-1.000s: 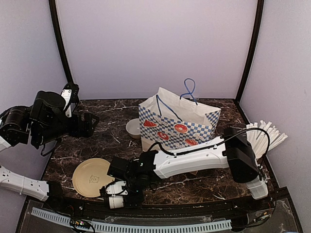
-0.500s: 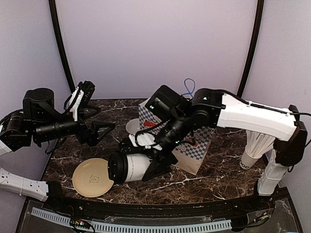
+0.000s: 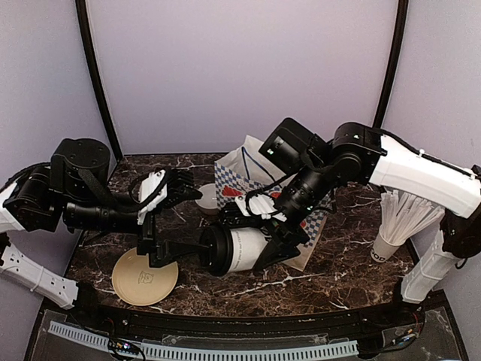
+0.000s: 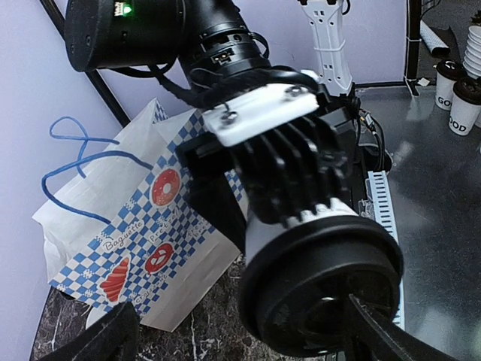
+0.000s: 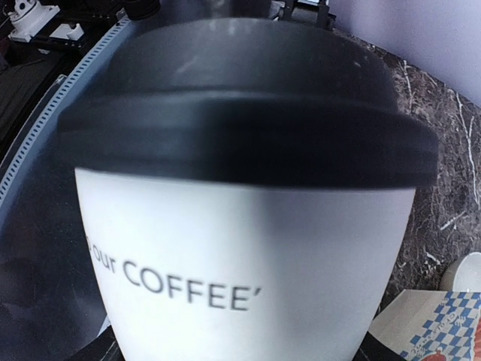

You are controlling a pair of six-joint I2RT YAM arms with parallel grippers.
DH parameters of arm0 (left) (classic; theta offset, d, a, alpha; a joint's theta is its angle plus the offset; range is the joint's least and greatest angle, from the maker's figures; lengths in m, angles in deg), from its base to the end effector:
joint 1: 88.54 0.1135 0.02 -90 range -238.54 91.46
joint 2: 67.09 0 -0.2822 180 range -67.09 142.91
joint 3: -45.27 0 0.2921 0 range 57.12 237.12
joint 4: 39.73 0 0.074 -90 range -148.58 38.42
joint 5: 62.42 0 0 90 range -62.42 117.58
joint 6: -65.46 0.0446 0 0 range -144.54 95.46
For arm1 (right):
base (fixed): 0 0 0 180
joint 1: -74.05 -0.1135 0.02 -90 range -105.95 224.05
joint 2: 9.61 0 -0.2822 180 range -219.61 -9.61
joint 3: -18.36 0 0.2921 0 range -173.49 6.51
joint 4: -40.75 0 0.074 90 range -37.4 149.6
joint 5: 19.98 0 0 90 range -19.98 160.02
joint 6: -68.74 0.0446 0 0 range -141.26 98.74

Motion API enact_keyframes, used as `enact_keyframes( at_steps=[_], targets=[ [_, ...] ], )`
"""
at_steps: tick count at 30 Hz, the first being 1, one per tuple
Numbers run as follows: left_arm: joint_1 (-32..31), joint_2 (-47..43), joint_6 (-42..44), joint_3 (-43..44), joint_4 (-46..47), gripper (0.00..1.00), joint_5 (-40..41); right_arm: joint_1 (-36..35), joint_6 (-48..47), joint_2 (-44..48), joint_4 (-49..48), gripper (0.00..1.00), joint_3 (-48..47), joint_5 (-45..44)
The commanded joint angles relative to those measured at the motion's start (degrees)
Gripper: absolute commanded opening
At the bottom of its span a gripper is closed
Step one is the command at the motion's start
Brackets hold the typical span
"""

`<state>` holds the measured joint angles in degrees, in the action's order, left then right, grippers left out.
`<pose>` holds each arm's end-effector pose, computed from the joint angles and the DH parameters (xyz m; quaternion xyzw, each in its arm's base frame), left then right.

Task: Pack the takeout coffee

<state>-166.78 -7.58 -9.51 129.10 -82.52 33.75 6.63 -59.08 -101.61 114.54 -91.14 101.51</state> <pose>0.0567 -0.2489 0.4395 0.5674 0.5792 -0.2687 0.5199 0.1208 0.3511 0.3902 -0.7797 0.4967 0.3224 0.2035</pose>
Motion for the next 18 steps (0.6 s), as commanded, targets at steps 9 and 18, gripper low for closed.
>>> enact_keyframes(
  at_steps=[9, 18],
  targets=[
    [-4.95, 0.83, 2.12, 2.52, -1.86, 0.96, 6.82, 3.87, 1.07, 2.21, -1.05, 0.68, -0.93, -0.69],
    [-4.99, 2.21, 4.46, 1.4, 1.04, 0.96, 9.32, 3.86, 1.44, 2.19, -0.85, 0.68, -1.61, -0.11]
  ],
)
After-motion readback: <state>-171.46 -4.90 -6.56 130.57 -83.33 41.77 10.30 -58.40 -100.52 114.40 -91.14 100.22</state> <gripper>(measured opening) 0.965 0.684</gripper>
